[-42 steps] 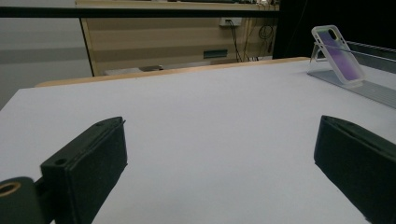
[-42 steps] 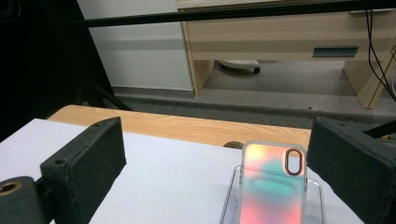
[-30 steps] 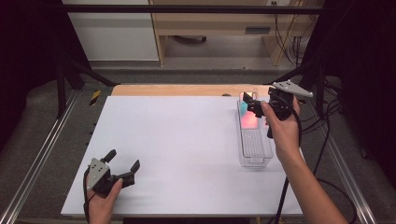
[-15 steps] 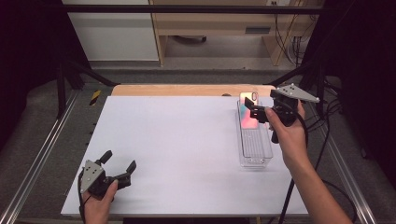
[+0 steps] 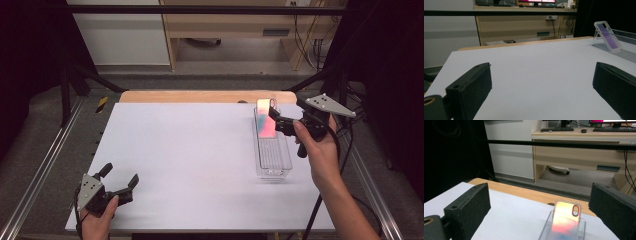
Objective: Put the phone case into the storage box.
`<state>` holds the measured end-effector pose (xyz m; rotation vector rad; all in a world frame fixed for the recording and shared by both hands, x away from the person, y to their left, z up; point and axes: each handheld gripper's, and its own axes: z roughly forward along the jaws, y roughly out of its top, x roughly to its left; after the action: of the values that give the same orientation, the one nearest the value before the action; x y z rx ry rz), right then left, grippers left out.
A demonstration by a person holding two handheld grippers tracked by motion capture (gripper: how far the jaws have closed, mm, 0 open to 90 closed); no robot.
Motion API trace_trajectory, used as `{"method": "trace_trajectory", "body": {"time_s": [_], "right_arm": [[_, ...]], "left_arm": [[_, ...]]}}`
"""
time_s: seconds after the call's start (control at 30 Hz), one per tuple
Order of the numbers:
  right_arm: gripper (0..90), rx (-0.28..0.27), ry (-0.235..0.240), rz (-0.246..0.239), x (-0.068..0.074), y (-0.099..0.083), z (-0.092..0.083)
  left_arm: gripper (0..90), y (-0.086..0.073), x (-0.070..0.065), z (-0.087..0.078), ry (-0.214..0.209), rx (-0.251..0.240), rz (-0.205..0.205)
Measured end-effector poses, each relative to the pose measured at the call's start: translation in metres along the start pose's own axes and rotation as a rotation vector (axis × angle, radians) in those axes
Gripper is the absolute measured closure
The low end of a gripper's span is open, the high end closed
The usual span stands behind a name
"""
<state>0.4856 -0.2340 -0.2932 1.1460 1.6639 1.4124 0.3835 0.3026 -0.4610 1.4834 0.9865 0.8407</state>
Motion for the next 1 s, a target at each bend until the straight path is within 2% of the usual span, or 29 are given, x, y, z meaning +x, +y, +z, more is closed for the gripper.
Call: {"method": "trace_trajectory", "body": {"time_s": [0.13,0.6,0.87,1.0], "right_arm": [[4.3,-0.011,0.001,-0.008,-0.002,-0.001,-0.007],[4.3,-0.043,-0.006,-0.038,-0.009,-0.005,-0.029],[4.1,-0.056,-0.011,-0.042,-0.012,-0.005,-0.038],[4.0,-0.066,-0.018,-0.063,-0.012,-0.006,-0.042]], "left_arm": [[1.9,0.001,0.004,-0.004,0.009,-0.013,-0.005],[1.9,-0.002,0.006,-0.005,0.01,-0.008,-0.011],[1.7,-0.004,0.005,-0.003,-0.008,0.002,-0.015],[1.7,-0.004,0.004,-0.002,-0.014,0.007,-0.008]]}}
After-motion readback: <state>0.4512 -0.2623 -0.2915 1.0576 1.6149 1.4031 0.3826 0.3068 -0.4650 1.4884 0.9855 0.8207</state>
